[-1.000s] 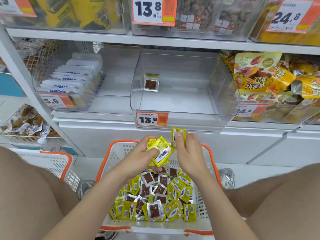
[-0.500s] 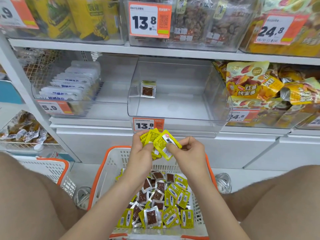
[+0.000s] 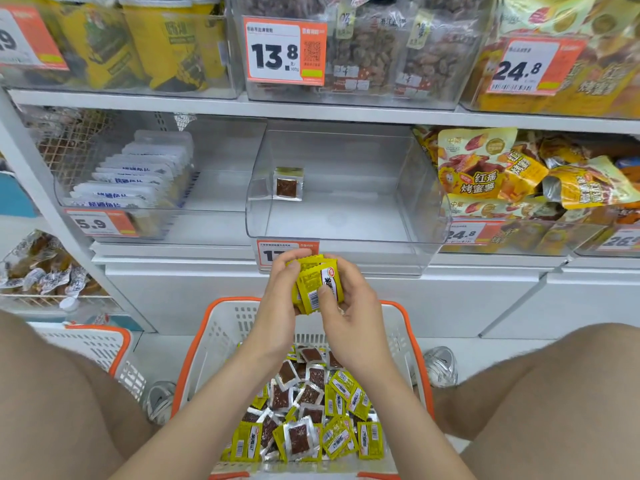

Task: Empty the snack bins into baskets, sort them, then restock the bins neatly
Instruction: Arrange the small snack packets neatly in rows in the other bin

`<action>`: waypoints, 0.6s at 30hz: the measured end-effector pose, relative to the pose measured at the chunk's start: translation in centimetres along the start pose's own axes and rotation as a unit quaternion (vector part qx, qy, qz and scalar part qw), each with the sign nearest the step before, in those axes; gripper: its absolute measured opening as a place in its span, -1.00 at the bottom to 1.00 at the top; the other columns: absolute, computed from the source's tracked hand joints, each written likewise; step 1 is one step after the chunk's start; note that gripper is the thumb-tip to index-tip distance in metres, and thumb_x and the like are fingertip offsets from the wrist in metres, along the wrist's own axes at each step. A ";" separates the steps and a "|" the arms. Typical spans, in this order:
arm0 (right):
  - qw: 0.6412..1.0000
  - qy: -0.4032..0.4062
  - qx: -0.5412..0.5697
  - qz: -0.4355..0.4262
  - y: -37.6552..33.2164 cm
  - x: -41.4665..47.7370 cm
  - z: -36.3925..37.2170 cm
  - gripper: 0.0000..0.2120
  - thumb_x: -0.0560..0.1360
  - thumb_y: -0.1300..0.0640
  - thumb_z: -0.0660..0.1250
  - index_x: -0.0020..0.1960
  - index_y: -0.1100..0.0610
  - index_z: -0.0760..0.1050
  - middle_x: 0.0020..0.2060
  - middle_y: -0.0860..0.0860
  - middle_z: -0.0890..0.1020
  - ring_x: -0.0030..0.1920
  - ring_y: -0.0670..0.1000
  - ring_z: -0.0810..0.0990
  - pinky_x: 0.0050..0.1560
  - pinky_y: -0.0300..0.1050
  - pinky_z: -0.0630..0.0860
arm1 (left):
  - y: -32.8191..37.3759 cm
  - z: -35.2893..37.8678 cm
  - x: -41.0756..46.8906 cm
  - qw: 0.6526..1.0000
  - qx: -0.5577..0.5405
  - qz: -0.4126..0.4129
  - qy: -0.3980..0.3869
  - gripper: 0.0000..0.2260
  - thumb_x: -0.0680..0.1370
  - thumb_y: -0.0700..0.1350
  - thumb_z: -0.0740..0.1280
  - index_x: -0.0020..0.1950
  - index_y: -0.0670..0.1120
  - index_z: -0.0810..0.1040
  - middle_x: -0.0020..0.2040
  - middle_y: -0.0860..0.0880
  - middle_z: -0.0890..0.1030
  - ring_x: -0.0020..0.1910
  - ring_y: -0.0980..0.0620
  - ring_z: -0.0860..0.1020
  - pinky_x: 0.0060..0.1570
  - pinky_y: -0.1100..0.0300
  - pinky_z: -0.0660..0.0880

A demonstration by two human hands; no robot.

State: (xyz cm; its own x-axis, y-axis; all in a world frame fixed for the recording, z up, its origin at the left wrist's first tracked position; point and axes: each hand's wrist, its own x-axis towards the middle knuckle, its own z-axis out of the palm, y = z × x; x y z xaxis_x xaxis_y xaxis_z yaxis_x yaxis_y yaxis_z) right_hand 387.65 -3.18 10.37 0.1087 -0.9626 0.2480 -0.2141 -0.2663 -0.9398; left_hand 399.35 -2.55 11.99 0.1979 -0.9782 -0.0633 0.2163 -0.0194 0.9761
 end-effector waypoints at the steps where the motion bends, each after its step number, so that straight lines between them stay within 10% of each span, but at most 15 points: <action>1: 0.999 -0.011 -0.037 -0.013 -0.1 -0.1 -0.1 -0.58 0.67 0.25 0.25 0.46 -0.09 0.45 0.17 -0.13 0.66 0.16 -0.04 0.65 0.14 -0.04 0.62 | 0.1 -0.1 0.0 1.000 0.017 0.002 -0.006 -0.78 0.67 0.04 0.19 0.28 0.08 0.51 0.16 0.01 0.66 0.01 0.08 0.64 -0.08 0.16 0.55; 7: 0.983 -0.103 -0.151 -0.018 -0.6 -1.2 0.5 -0.32 0.74 0.06 0.16 0.68 -0.24 -0.17 0.51 -0.22 0.41 0.37 -0.18 0.47 0.31 -0.18 0.47 | 0.2 -0.6 -0.2 0.997 0.067 -0.025 0.041 -0.82 0.74 -0.13 0.18 0.34 0.03 0.39 0.10 -0.03 0.64 -0.16 0.27 0.63 -0.18 0.35 0.54; 11: 0.982 -0.142 -0.118 -0.045 -0.5 -0.7 0.3 -0.39 0.74 0.08 0.18 0.69 -0.14 -0.03 0.57 -0.25 0.25 0.53 -0.33 0.22 0.46 -0.41 0.21 | 0.9 -1.1 0.0 0.989 -0.089 -0.117 0.019 -0.79 0.71 -0.18 0.17 0.31 -0.04 0.49 0.06 -0.14 0.67 -0.05 -0.01 0.65 -0.01 0.09 0.56; 18: 0.996 -0.072 -0.033 0.036 0.2 -0.9 1.4 -0.60 0.71 0.10 0.19 0.49 -0.18 0.24 0.30 -0.16 0.54 0.34 -0.06 0.52 0.36 0.10 0.49 | 0.7 -0.9 -0.8 0.997 0.028 -0.074 -0.009 -0.57 0.49 -0.23 0.24 0.32 0.09 0.47 0.16 -0.11 0.65 0.08 -0.04 0.65 -0.01 0.14 0.56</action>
State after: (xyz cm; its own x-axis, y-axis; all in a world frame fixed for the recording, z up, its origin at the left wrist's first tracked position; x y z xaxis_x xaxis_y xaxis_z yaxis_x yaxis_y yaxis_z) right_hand 388.92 -2.31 9.62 0.2275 -0.9636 0.1404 -0.2892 -0.2046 -0.9352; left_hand 400.15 -1.57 12.57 0.1501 -0.9673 -0.2043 0.1885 -0.1749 0.9664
